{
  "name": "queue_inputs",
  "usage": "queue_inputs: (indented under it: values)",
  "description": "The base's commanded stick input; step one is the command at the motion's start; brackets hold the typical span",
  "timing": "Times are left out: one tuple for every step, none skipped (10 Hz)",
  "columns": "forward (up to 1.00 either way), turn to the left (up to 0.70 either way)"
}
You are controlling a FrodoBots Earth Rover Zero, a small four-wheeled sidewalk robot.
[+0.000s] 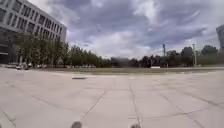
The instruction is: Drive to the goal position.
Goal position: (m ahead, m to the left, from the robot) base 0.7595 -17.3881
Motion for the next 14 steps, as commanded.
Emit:
queue_inputs:
  values:
    - [0.7, -0.26]
    - [0.7, -0.26]
    - [0.7, -0.26]
    - [0.7, -0.26]
    - [0.7, -0.26]
    - [0.7, -0.1]
    - [0.7, 0.0]
    - [0.7, 0.0]
    - [0.7, 0.0]
    - [0.7, 0.0]
    - [0.7, 0.0]
    - [0.7, 0.0]
    - [0.7, 0.0]
    - [0.7, 0.0]
